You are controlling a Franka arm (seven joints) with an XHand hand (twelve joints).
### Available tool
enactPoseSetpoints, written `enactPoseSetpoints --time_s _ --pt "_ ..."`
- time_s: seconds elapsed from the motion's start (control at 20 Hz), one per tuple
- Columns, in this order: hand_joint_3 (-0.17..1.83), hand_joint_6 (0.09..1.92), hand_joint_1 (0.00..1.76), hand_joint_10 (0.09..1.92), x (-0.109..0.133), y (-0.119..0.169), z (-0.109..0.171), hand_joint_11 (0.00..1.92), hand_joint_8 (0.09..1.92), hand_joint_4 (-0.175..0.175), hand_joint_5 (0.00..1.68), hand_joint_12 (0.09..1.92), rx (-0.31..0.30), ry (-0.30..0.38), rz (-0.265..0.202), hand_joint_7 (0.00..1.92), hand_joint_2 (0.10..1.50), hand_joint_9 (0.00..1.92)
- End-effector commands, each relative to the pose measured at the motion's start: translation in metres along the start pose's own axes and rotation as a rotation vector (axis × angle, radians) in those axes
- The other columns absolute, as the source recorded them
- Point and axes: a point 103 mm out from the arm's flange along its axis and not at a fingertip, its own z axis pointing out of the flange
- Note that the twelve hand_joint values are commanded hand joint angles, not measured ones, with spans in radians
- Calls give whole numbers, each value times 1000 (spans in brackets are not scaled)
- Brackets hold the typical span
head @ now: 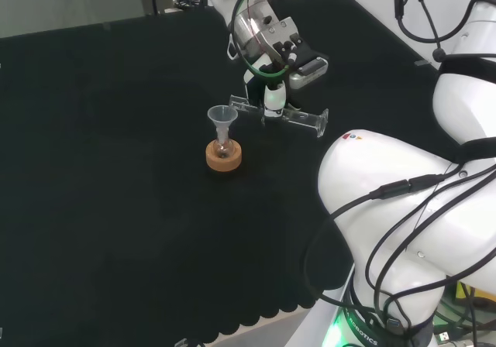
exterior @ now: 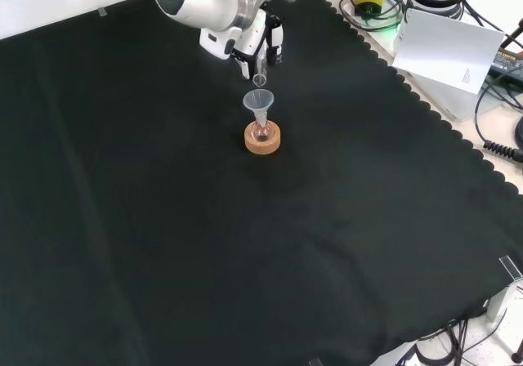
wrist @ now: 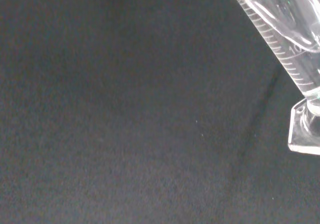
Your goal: Pour the water from the graduated cylinder into the round-bottom flask.
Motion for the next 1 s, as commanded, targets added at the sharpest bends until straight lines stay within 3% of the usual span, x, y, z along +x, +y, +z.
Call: enactPoseSetpoints --time_s 0.05,1.0 --pt "-3 970 1119 87 1 0 1 1393 354 -54 1010 678 45 -7 13 1287 1108 1538" --pt "-2 970 1119 87 1 -2 -3 1395 343 -55 1010 674 134 -34 50 1296 1108 1540"
